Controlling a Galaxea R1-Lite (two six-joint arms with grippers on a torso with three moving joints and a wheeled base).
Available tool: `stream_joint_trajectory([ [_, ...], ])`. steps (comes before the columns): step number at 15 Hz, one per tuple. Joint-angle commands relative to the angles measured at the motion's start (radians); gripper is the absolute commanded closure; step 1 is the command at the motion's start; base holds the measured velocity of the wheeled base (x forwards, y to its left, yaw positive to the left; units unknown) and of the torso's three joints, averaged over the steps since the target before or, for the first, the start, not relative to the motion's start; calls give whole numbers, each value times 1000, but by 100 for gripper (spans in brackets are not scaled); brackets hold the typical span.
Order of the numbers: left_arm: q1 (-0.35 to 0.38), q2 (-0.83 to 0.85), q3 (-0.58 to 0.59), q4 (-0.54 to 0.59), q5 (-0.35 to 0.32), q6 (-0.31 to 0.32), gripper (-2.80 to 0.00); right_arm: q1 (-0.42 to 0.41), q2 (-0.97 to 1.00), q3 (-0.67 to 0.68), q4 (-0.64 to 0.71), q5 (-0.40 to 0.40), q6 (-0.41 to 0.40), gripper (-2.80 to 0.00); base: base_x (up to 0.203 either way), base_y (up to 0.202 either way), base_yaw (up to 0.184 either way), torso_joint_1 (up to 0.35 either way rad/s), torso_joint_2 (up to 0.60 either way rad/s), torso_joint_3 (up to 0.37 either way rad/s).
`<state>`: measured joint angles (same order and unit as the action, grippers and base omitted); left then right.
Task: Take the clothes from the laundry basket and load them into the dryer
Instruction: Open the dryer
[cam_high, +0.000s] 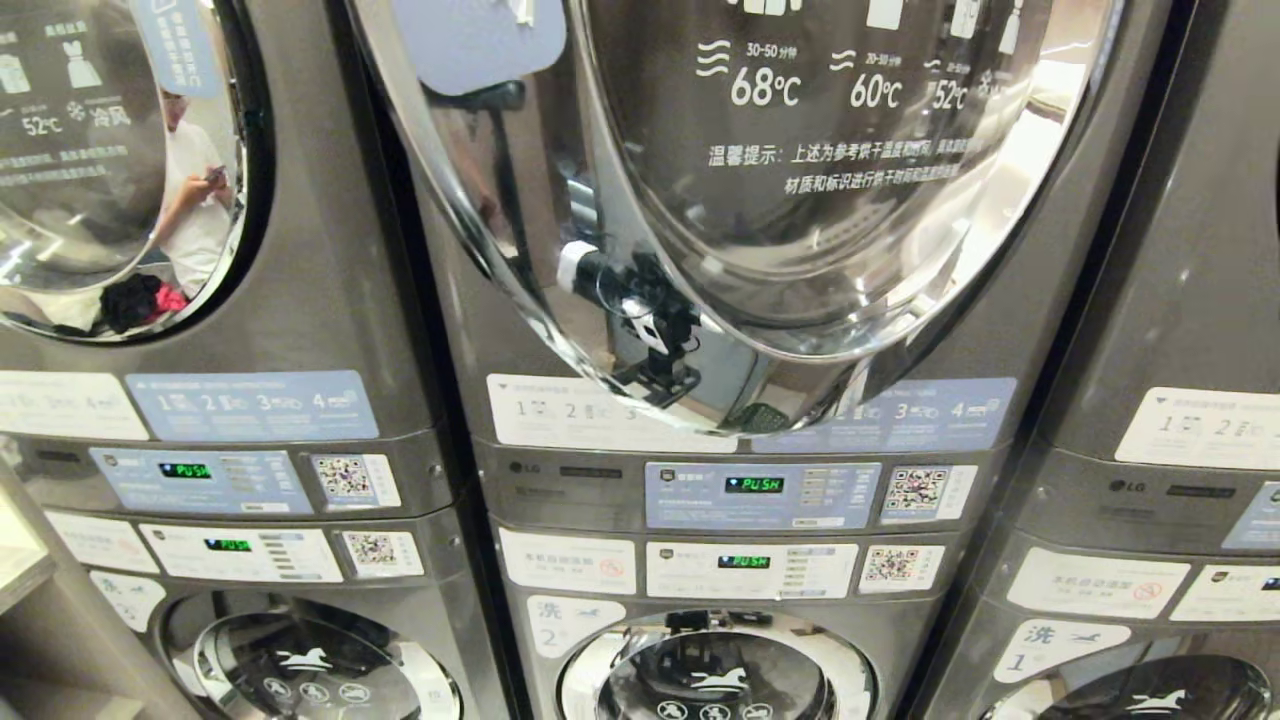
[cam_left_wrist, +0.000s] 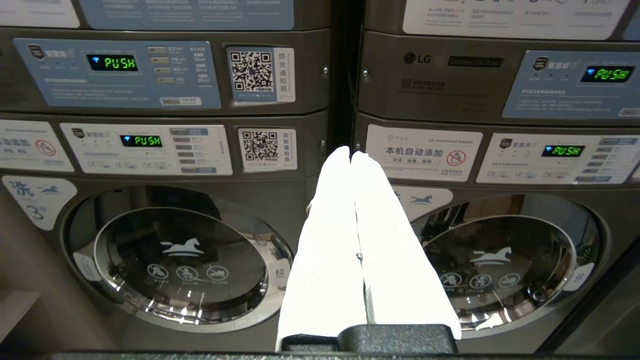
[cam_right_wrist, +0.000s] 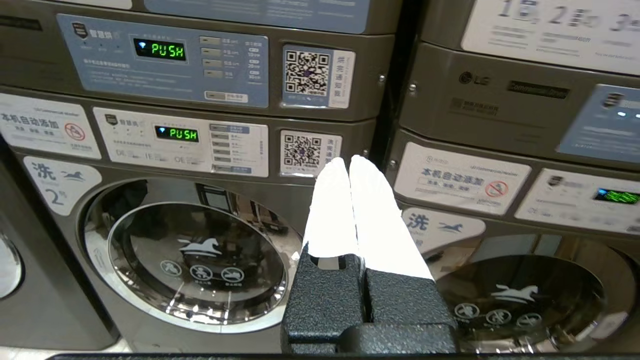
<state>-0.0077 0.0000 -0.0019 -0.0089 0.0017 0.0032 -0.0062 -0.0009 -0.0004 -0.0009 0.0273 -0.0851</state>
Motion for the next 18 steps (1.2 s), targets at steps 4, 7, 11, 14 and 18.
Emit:
stream_joint_trajectory([
  [4,0,-1,0,0,1,0,0,0,1,-1,2,-5,-4,0,-22,0,1,-2,-2,1],
  [7,0,-2,-5,4,-29,85,0,0,1,0,1,-7,4,0,0,0,0,0,0,0],
  [11,-2,163,-198,-1,-220,110,0,0,1,0,2,-9,-2,0,0,0,0,0,0,0],
  [14,-31,517,-423,-47,-325,78,0,0,1,0,2,-9,-1,0,0,0,0,0,0,0],
  [18,-47,928,-703,-129,-413,9,0,0,1,0,-1,-7,25,0,0,0,0,0,0,0],
])
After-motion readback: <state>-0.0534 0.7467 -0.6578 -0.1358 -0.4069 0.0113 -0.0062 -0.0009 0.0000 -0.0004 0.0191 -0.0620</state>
